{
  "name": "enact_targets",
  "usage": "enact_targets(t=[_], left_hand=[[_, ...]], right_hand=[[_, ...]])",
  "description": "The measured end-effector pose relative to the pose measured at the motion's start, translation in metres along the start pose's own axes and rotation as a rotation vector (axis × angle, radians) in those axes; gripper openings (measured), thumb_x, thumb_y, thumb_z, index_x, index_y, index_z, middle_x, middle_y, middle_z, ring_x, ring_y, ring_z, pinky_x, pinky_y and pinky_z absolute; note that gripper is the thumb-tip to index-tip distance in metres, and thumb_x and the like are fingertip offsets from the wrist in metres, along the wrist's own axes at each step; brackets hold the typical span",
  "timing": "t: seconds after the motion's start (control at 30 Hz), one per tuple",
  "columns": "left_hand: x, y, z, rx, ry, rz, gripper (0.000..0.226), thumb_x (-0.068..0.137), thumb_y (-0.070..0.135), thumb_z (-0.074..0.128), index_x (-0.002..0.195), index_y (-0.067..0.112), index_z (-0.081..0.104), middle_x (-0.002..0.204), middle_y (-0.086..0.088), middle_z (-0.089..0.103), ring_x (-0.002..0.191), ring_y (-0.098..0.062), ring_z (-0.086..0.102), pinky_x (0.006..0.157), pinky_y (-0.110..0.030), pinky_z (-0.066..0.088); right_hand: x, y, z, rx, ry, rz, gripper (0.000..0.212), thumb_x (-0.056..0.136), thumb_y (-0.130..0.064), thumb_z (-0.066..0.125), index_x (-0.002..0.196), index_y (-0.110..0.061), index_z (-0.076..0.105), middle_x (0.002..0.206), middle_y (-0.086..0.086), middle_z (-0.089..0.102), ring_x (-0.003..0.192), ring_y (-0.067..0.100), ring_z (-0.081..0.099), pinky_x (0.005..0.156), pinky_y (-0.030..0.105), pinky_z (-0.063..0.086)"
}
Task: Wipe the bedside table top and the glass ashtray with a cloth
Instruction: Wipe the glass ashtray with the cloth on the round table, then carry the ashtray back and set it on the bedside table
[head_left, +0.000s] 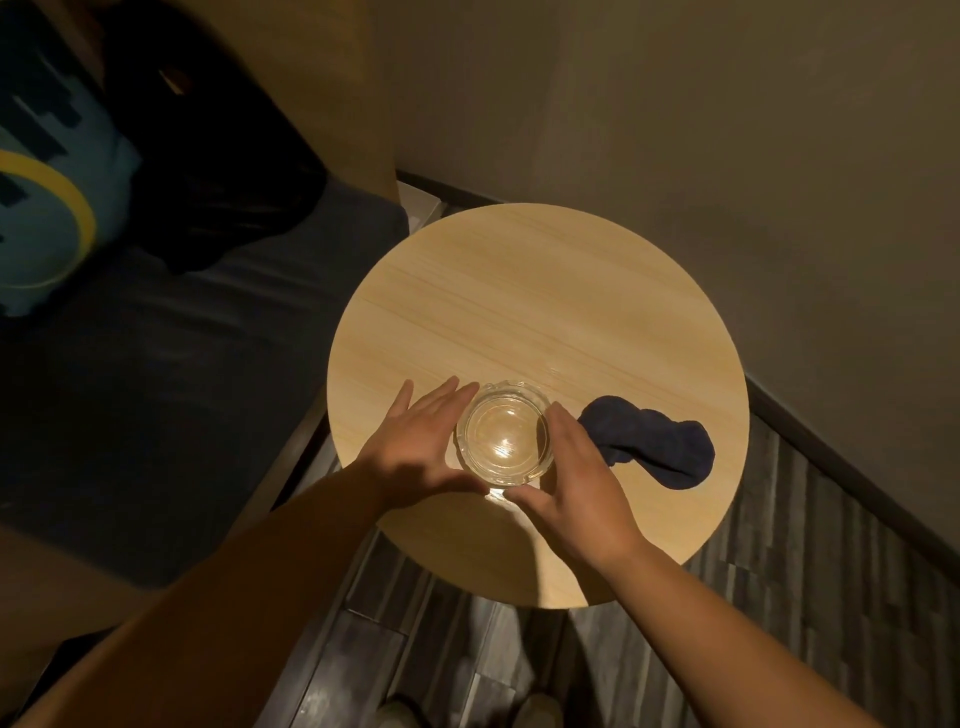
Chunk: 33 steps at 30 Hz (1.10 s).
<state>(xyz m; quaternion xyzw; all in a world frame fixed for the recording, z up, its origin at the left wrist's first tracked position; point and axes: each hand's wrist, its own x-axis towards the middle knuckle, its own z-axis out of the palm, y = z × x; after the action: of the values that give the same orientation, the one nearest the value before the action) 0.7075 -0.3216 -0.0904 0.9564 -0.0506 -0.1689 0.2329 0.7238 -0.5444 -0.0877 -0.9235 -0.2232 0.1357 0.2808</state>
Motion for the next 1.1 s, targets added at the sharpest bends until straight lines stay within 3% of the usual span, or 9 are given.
enact_targets(t=[0.17,0.37,0.43,0.5,0.57,0.67,0.87,1.0,1.1], left_hand=[[0.000,-0.002,0.002,-0.062,0.038,0.012,0.118,0.061,0.081,0.059,0.151,0.025,0.009,0.159,0.000,0.014,0.144,-0.008,0.005,0.116,-0.041,-0.012],[-0.016,-0.001,-0.005,-0.209,0.105,-0.011,0.119,0.053,0.085,0.060,0.149,0.035,0.009,0.157,0.008,0.017,0.125,0.014,-0.007,0.110,-0.026,-0.009],[-0.028,0.003,-0.013,-0.261,0.122,-0.037,0.119,0.049,0.090,0.056,0.147,0.040,0.010,0.156,0.012,0.021,0.128,0.014,-0.002,0.112,-0.027,-0.001],[-0.042,0.009,-0.027,-0.323,0.130,-0.075,0.114,0.051,0.083,0.065,0.144,0.046,0.012,0.151,0.016,0.030,0.136,0.003,0.019,0.113,-0.033,0.021],[-0.060,0.015,-0.045,-0.380,0.154,-0.090,0.110,0.054,0.073,0.073,0.142,0.052,0.011,0.145,0.020,0.037,0.127,0.001,0.036,0.102,-0.027,0.035],[-0.092,0.029,-0.079,-0.406,0.205,-0.087,0.110,0.056,0.066,0.077,0.142,0.051,0.011,0.144,0.022,0.036,0.125,0.006,0.035,0.097,-0.016,0.030],[-0.178,0.066,-0.152,-0.438,0.302,-0.146,0.110,0.057,0.063,0.077,0.145,0.045,0.015,0.149,0.012,0.036,0.131,-0.008,0.040,0.104,-0.035,0.040],[-0.247,0.093,-0.187,-0.438,0.414,-0.199,0.106,0.060,0.064,0.076,0.145,0.044,0.016,0.150,0.015,0.033,0.132,-0.003,0.036,0.101,-0.021,0.033],[-0.299,0.109,-0.196,-0.389,0.517,-0.311,0.109,0.060,0.065,0.076,0.147,0.039,0.014,0.152,0.012,0.031,0.133,-0.004,0.034,0.099,-0.019,0.029]], right_hand=[[0.001,-0.001,0.000,0.016,0.031,-0.003,0.093,0.075,-0.047,0.075,0.147,-0.019,0.022,0.150,-0.002,0.034,0.133,0.013,0.035,0.094,0.021,0.031],[0.000,-0.013,-0.008,0.070,-0.025,0.008,0.100,0.077,-0.052,0.072,0.152,-0.018,0.015,0.158,-0.002,0.020,0.143,0.011,0.019,0.108,0.023,0.022],[0.001,-0.023,-0.016,0.089,-0.048,0.009,0.102,0.076,-0.053,0.072,0.152,-0.019,0.014,0.158,-0.003,0.019,0.143,0.011,0.019,0.109,0.024,0.022],[0.000,-0.038,-0.026,0.090,-0.065,-0.011,0.102,0.076,-0.049,0.073,0.152,-0.018,0.013,0.158,-0.002,0.019,0.143,0.011,0.019,0.109,0.021,0.020],[-0.004,-0.056,-0.039,0.092,-0.074,-0.030,0.100,0.077,-0.045,0.074,0.152,-0.017,0.013,0.159,-0.001,0.018,0.144,0.010,0.017,0.109,0.018,0.017],[-0.013,-0.092,-0.066,0.097,-0.080,-0.074,0.099,0.078,-0.045,0.074,0.152,-0.018,0.013,0.159,-0.003,0.017,0.144,0.009,0.017,0.111,0.017,0.016],[-0.043,-0.176,-0.127,0.064,-0.107,-0.225,0.099,0.079,-0.047,0.072,0.152,-0.022,0.011,0.159,-0.005,0.017,0.143,0.009,0.020,0.111,0.020,0.021],[-0.064,-0.231,-0.157,0.031,-0.148,-0.357,0.099,0.077,-0.050,0.072,0.152,-0.024,0.012,0.158,-0.005,0.018,0.142,0.010,0.023,0.109,0.019,0.022],[-0.080,-0.266,-0.166,0.032,-0.197,-0.465,0.099,0.076,-0.049,0.074,0.151,-0.026,0.014,0.158,-0.006,0.020,0.141,0.011,0.026,0.109,0.023,0.029]])
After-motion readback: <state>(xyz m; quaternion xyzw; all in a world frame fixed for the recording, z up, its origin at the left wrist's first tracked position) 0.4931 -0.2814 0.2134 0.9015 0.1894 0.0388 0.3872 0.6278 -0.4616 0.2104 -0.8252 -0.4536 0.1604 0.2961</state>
